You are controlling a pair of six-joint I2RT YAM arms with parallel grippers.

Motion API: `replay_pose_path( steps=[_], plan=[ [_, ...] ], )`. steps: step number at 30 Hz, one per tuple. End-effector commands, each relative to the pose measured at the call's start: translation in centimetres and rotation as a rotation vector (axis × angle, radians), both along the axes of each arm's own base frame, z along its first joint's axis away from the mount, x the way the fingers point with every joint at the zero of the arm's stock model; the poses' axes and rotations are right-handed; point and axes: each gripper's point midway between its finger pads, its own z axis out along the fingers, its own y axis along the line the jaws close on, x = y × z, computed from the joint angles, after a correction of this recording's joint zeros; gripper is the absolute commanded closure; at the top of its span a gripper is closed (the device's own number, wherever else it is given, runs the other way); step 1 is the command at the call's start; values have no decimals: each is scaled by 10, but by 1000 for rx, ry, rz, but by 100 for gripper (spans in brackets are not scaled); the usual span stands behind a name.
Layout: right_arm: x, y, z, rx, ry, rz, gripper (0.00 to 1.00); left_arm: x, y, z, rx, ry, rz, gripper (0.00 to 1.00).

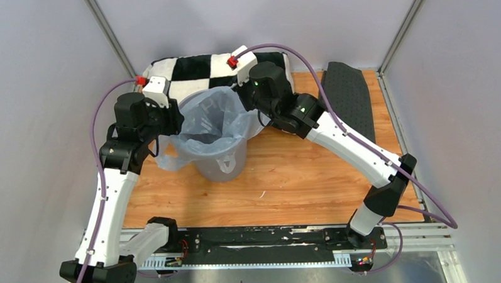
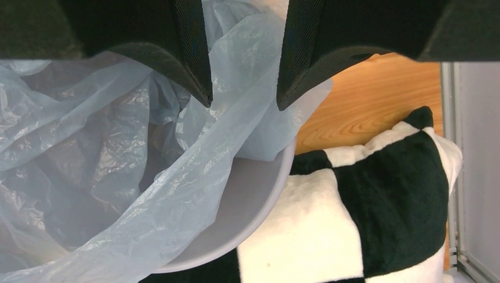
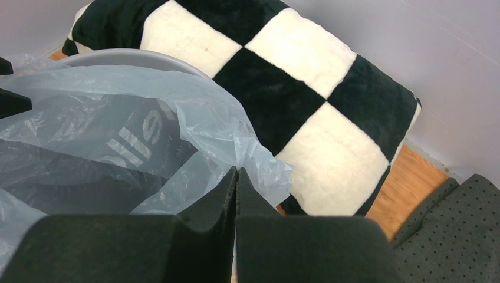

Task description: Put the trash bags into the trash bin

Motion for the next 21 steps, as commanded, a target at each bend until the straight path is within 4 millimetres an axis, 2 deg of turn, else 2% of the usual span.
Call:
replay_pose_path(
  steps=[1, 7, 9, 14, 17, 21],
  plan=[
    [10, -5, 6, -12, -22, -31, 100, -3, -2, -9, 19, 21, -13, 53],
    [12, -4, 6, -8, -24, -34, 100, 2, 8, -15, 43, 36, 43, 54],
    [12, -4, 7, -6, -25, -33, 100, 7, 11, -11, 48, 26, 67, 63],
    [16, -5, 4, -13, -28, -45, 100, 21, 10, 14, 27, -65, 80, 92],
    [23, -6, -2, -21, -25, -60, 100, 30, 12, 28, 16, -122, 103, 100],
    [38, -8, -13, -16, 1, -83, 100, 45, 19, 36, 11, -198, 157, 100]
  ],
)
